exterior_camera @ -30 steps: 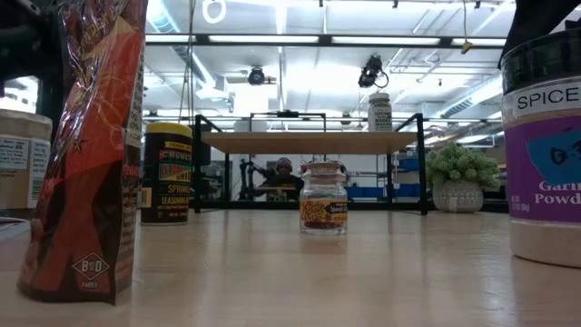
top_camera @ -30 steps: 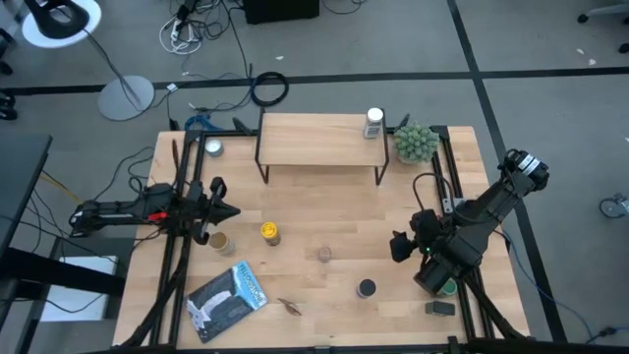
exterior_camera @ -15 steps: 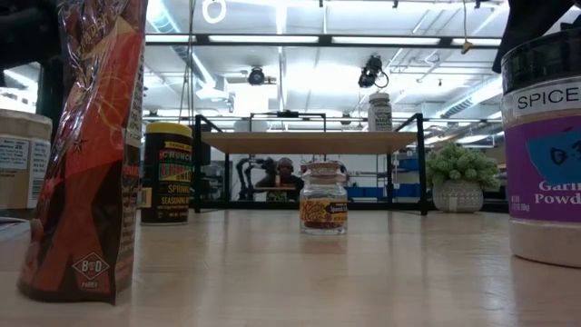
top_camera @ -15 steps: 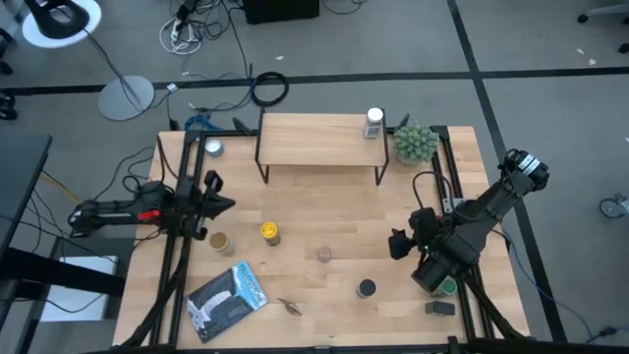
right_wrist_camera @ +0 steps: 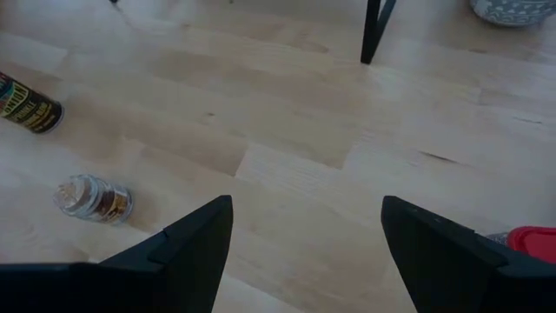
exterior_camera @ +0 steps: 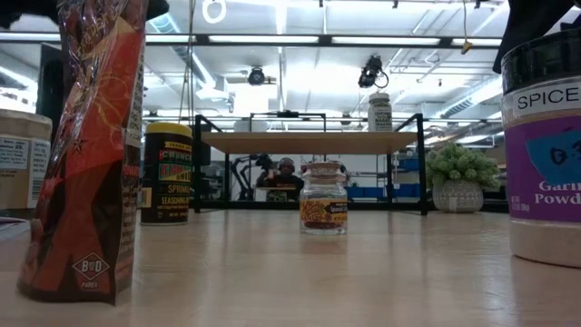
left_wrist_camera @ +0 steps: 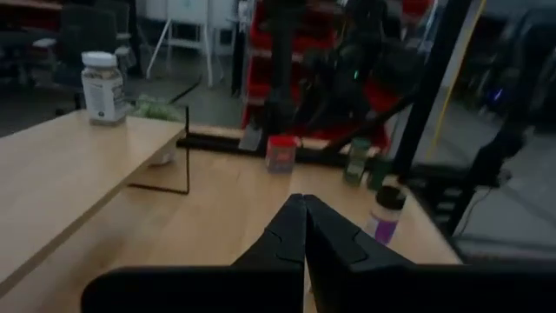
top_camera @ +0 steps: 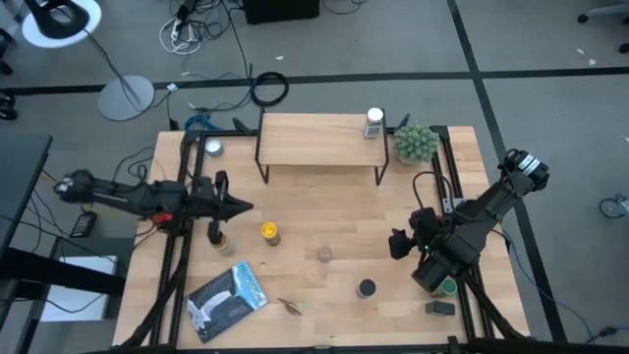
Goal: Shelf spices
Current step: Put the transparent seasoning bottle on the shelf aligned with the other white seasoning bottle
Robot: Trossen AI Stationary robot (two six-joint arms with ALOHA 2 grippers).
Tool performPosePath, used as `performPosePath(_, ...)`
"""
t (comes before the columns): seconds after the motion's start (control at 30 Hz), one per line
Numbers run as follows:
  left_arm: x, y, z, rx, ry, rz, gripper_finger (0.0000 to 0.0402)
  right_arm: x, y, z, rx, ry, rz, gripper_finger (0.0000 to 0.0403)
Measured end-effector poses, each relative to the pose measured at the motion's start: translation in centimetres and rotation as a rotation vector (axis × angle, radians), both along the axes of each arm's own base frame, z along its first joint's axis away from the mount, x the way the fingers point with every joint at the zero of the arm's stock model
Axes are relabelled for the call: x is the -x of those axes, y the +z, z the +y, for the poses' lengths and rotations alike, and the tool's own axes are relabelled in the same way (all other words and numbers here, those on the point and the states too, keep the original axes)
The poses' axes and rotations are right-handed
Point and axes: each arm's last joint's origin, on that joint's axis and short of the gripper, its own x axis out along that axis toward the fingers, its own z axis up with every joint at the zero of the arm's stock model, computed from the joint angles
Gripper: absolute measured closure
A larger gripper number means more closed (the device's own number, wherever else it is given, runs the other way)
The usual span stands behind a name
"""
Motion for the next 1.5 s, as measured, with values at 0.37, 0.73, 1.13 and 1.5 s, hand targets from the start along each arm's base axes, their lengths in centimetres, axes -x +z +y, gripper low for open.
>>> performPosePath(0.37,-1.5,0.4,-7.0,-0.001,0.217,0.093,0.0394,0.0,0.0,0.0,0.011,0.015,0.014,0.0110)
performPosePath(0.73,-2.0,-2.5,-11.0,0.068,0.261,0.111,0.0394,0.0,0.0,0.0,0.013,0.021,0.017,0.0110)
performPosePath(1.13,-2.9,-2.7,-11.9,0.096,0.238,0.088,0.0381,-0.3,0.0,0.3,-0.021,0.021,-0.018,0.0110)
performPosePath(1.5,-2.9,-2.7,-11.7,0.066,0.272,0.080,0.0256,-0.4,0.0,0.4,-0.027,0.022,-0.032,0.0110)
